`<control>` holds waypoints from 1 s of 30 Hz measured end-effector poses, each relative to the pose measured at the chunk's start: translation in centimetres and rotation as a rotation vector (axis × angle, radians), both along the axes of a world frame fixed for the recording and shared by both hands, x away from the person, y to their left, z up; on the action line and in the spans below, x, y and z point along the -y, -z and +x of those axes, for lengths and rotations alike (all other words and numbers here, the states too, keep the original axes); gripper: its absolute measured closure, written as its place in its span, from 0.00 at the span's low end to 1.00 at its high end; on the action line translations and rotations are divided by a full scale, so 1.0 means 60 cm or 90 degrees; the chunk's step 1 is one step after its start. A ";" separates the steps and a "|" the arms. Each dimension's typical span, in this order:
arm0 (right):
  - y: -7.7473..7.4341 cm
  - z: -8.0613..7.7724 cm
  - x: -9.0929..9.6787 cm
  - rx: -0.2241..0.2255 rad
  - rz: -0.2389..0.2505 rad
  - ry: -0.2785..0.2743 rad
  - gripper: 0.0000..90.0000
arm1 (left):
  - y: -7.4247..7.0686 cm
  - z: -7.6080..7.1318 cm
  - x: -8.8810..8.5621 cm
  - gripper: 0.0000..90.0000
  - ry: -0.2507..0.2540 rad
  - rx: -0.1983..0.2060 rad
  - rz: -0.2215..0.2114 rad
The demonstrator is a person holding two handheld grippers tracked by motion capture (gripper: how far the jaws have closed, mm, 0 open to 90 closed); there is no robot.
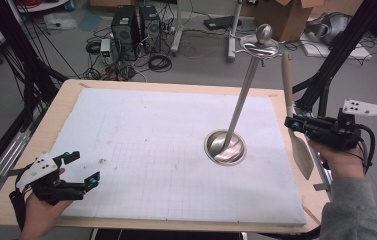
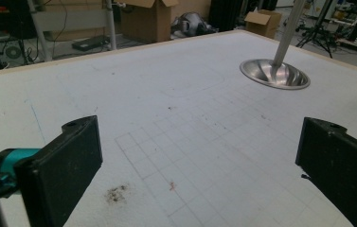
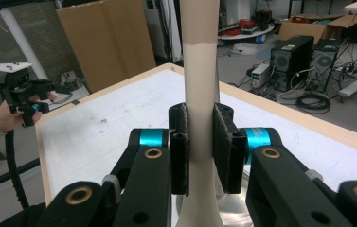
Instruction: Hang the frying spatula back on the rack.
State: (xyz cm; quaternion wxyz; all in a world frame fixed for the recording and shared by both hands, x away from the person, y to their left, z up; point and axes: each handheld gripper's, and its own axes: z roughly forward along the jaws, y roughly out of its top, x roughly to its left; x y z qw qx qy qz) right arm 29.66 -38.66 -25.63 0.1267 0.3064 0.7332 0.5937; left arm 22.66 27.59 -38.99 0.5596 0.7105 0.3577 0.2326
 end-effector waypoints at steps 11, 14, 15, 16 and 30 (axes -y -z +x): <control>0.007 0.009 -0.015 -0.007 -0.002 -0.005 0.87 | 0.000 0.000 0.000 0.02 0.001 0.001 0.000; 0.010 0.012 -0.019 -0.011 0.000 -0.008 0.87 | 0.000 0.000 0.000 0.02 0.000 0.001 -0.002; 0.010 0.013 -0.021 -0.012 0.001 -0.008 0.87 | 0.000 0.000 -0.001 0.02 0.000 0.001 -0.001; 0.012 0.014 -0.022 -0.012 0.001 -0.008 0.87 | 0.000 0.000 -0.001 0.02 0.001 0.001 0.000; 0.021 0.031 -0.045 -0.016 0.000 -0.016 0.87 | 0.000 0.000 -0.004 0.02 -0.001 0.000 -0.003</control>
